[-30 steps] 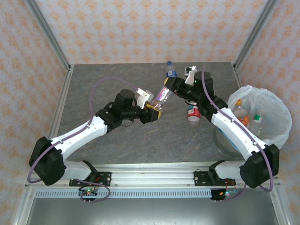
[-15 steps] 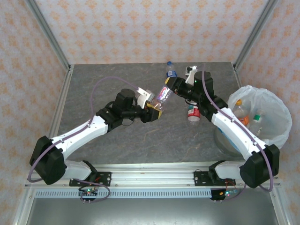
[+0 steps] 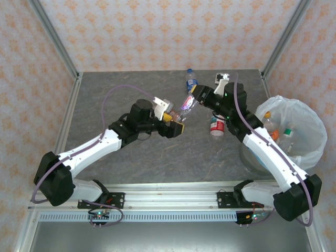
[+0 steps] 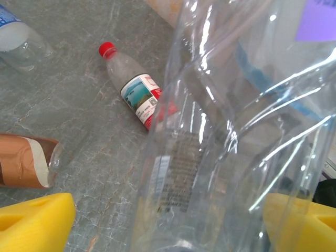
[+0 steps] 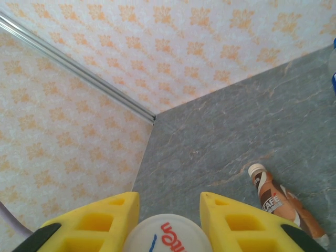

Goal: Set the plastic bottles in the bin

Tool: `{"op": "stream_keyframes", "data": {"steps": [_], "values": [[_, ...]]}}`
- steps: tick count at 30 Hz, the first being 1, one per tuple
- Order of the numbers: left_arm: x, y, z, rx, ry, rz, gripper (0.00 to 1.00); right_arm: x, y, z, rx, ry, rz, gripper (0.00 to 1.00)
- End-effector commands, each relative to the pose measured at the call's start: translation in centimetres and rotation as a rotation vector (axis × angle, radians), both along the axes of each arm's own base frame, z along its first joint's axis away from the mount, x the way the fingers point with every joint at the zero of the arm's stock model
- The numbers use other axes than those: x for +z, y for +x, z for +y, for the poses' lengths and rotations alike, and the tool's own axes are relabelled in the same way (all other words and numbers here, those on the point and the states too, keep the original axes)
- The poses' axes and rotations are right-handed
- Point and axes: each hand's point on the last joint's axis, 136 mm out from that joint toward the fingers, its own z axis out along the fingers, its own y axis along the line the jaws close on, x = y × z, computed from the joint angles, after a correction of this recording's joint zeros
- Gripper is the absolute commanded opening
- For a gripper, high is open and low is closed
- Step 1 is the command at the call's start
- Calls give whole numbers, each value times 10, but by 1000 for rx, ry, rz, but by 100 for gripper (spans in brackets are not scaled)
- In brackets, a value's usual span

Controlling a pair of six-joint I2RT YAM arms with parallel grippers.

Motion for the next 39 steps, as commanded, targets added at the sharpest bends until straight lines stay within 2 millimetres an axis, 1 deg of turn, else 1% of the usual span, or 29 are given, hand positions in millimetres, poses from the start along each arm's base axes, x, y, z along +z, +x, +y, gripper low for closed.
{"op": "stream_keyframes", "data": {"steps": [1, 4, 10, 13, 17, 22, 24, 26, 31, 34, 39], "values": [[15, 4, 6, 41, -17, -64, 96, 0, -3, -14, -57, -67, -33, 0], [21, 4, 12, 74, -32, -95, 100, 2, -6, -21, -86, -86, -50, 0], [29, 8, 30, 167, -36, -153, 100, 6, -10, -35, -141, -122, -87, 0], [31, 14, 40, 234, -29, -166, 100, 9, -12, -40, -156, -147, -106, 0], [27, 27, 60, 367, 18, -180, 100, 18, -16, -46, -172, -167, -125, 0], [25, 33, 68, 431, 27, -179, 100, 29, -20, -53, -193, -199, -154, 0], [24, 38, 77, 488, 35, -178, 100, 33, -21, -59, -219, -221, -162, 0], [19, 43, 87, 553, 57, -174, 100, 39, -24, -67, -247, -246, -173, 0], [12, 48, 104, 657, 87, -169, 100, 55, -34, -82, -289, -295, -211, 0], [7, 51, 111, 695, 106, -158, 100, 68, -43, -92, -316, -324, -241, 0], [0, 55, 114, 726, 119, -145, 100, 92, -61, -112, -365, -388, -283, 0]]}}
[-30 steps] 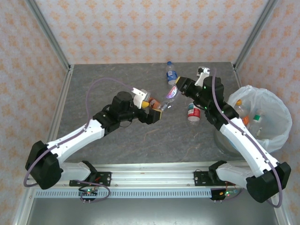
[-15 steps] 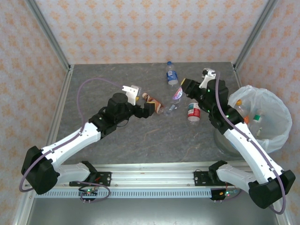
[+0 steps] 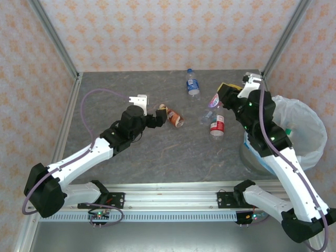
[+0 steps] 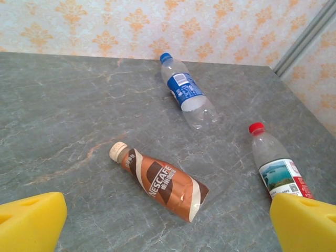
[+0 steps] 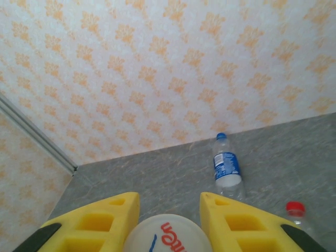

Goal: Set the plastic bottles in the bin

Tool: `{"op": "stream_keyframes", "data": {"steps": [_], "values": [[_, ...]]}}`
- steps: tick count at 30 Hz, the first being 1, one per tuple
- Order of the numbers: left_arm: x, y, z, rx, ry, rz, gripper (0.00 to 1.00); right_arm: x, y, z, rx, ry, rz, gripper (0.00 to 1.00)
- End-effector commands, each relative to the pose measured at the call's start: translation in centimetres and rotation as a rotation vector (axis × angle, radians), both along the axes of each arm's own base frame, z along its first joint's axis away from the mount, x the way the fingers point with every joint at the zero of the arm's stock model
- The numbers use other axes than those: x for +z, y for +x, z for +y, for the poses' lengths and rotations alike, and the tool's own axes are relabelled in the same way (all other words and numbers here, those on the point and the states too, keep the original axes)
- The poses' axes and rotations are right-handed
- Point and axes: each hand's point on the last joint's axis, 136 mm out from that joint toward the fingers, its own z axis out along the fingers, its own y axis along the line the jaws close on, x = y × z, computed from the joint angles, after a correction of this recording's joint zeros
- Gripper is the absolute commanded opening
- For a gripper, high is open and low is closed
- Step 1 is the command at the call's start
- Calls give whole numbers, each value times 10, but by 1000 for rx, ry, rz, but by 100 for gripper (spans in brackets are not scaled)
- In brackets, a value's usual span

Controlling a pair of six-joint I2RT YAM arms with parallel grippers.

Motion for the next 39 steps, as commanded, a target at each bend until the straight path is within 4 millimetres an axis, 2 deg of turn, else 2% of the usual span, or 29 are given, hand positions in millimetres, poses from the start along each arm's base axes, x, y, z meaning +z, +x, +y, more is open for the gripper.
{"op": "stream_keyframes", "data": {"steps": [1, 5, 10, 14, 19, 22, 29, 33, 39], "values": [[-11, 6, 13, 81, 19, 21, 100, 25, -18, -20, -59, -72, -46, 0], [-15, 9, 14, 97, 18, 33, 100, 40, -34, -41, -121, -130, -54, 0], [-19, 11, 15, 102, 18, 41, 100, 62, -60, -89, -317, -241, -64, 0], [-21, 12, 17, 109, 20, 45, 100, 72, -75, -114, -422, -311, -84, 0], [-22, 14, 18, 115, 17, 51, 100, 75, -94, -169, -740, -548, -5, 0], [-24, 15, 19, 124, 17, 57, 100, 69, -97, -181, -827, -659, 43, 0], [-26, 18, 16, 119, 0, 74, 100, 56, -90, -182, -874, -707, 34, 0], [-28, 19, 17, 123, -6, 81, 100, 35, -76, -189, -890, -713, 76, 0], [-29, 18, 20, 135, -13, 91, 100, 2, -65, -221, -956, -640, 175, 0]]}}
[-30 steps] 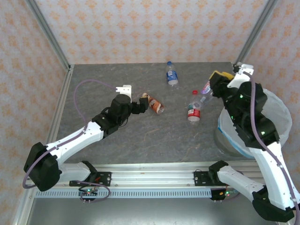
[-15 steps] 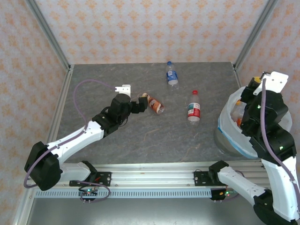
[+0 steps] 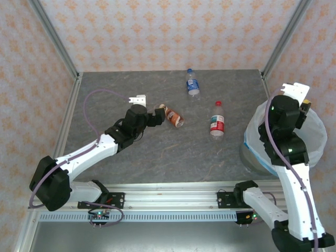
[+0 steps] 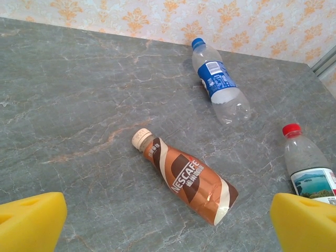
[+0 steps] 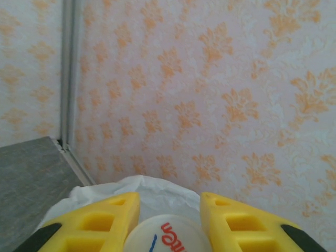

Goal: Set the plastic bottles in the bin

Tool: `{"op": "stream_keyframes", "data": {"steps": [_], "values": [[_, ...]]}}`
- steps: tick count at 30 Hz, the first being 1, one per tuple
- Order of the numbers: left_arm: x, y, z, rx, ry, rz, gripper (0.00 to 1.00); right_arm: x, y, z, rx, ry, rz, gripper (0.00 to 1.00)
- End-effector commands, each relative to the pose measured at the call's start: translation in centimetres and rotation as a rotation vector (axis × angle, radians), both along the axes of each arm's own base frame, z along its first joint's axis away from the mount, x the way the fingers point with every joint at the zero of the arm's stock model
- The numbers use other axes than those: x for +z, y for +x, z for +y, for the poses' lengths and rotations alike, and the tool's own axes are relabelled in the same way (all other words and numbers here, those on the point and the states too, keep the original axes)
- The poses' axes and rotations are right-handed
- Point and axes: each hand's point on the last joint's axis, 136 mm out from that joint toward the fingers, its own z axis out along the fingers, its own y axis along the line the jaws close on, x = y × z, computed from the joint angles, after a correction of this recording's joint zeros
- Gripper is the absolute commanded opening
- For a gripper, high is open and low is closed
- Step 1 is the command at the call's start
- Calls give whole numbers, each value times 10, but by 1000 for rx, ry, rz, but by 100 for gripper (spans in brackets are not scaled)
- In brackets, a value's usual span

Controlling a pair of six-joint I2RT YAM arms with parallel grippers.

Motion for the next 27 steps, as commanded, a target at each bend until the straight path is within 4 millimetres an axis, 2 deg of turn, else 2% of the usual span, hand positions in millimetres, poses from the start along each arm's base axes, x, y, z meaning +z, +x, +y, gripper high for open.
{"op": "stream_keyframes", "data": {"steps": [1, 9, 12, 16, 17, 20, 21, 24, 27], "values": [[1, 2, 8, 37, -5, 12, 100, -12, 7, -10, -13, 59, -28, 0], [-2, 2, 14, 53, -4, 23, 100, -22, -6, -58, -236, -6, 49, 0], [-3, 3, 15, 58, -10, 25, 100, -34, -4, -65, -260, -3, 81, 3], [-6, 4, 16, 68, -23, 31, 100, -59, 3, -70, -284, -16, 133, 7], [-6, 4, 16, 69, -26, 33, 100, -65, 4, -72, -294, -15, 144, 12], [-9, 3, 19, 75, -24, 38, 100, -83, 7, -70, -288, 35, 184, 40], [-9, 3, 20, 81, -21, 40, 100, -85, 6, -68, -274, 72, 181, 47], [-13, 3, 24, 92, -22, 51, 100, -86, 3, -64, -259, 123, 151, 62], [-16, 4, 25, 92, -26, 59, 100, -82, 0, -61, -243, 146, 131, 71]]}}
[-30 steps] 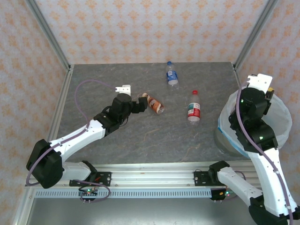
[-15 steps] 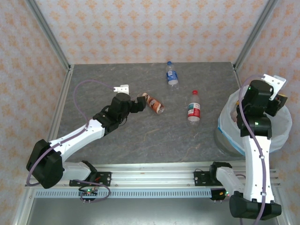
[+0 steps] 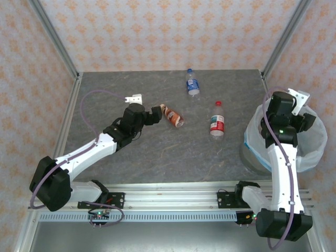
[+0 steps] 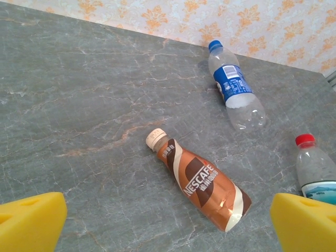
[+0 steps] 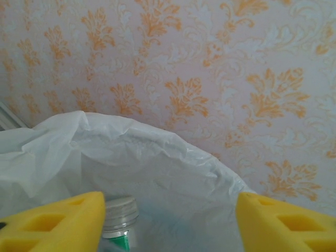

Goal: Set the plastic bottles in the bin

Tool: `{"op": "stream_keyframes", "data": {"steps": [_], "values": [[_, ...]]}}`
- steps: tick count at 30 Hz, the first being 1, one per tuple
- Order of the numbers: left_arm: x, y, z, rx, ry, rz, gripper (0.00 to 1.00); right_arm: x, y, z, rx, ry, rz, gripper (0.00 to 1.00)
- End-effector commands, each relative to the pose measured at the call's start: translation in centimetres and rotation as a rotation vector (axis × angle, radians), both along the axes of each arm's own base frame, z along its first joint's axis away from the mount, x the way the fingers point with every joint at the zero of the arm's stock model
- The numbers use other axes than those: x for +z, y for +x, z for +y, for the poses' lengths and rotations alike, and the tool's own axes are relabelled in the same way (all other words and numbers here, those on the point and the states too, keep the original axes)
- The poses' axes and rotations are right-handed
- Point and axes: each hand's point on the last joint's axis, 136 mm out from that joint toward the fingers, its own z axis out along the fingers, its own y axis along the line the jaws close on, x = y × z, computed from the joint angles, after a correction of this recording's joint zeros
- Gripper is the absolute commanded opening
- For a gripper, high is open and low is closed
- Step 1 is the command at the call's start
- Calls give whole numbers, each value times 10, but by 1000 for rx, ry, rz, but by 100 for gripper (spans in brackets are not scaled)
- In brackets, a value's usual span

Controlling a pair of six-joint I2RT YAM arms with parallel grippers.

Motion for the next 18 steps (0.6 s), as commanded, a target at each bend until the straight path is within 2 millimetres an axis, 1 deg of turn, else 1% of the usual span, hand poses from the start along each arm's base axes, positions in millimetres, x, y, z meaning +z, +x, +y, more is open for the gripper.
{"op": "stream_keyframes", "data": {"steps": [1, 2, 3, 4, 9, 12, 13, 15, 18], "values": [[-11, -1, 8, 29, 0, 35, 100, 13, -11, 4, 0, 48, -71, 75], [-12, -1, 9, 31, -3, 37, 100, 14, -12, 5, 4, 55, -75, 78], [-12, -1, 10, 35, -6, 37, 100, 15, -12, 6, 12, 65, -80, 86], [-13, 0, 10, 39, -10, 37, 100, 15, -12, 8, 24, 75, -85, 100], [-14, 1, 11, 43, -28, 35, 100, 14, -6, 18, 79, 133, -112, 99], [-16, 2, 13, 48, -24, 42, 100, 17, 0, 28, 132, 168, -137, 99], [-16, 2, 13, 61, -48, 47, 100, 18, 3, 33, 160, 184, -147, 99], [-17, 3, 15, 70, -52, 50, 100, 21, 11, 47, 231, 219, -173, 99], [-18, 3, 17, 80, -60, 52, 100, 24, 20, 62, 296, 253, -187, 99]]}}
